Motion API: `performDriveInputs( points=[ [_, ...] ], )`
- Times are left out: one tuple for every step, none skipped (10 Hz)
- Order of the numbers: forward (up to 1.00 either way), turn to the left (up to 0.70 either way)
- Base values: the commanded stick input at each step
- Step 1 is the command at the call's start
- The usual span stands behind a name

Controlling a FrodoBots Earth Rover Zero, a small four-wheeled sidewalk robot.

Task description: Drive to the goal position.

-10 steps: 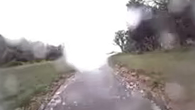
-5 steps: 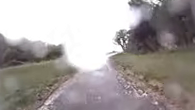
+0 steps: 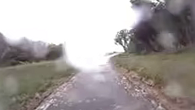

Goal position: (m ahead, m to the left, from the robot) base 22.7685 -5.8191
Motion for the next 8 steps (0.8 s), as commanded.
performDriveInputs(
  points=[
    [0.85,0.00],
    [0.85,0.00],
    [0.85,0.00],
    [0.85,0.00],
    [0.85,0.00],
    [0.85,0.00],
    [0.85,0.00],
    [0.85,0.00]
  ],
)
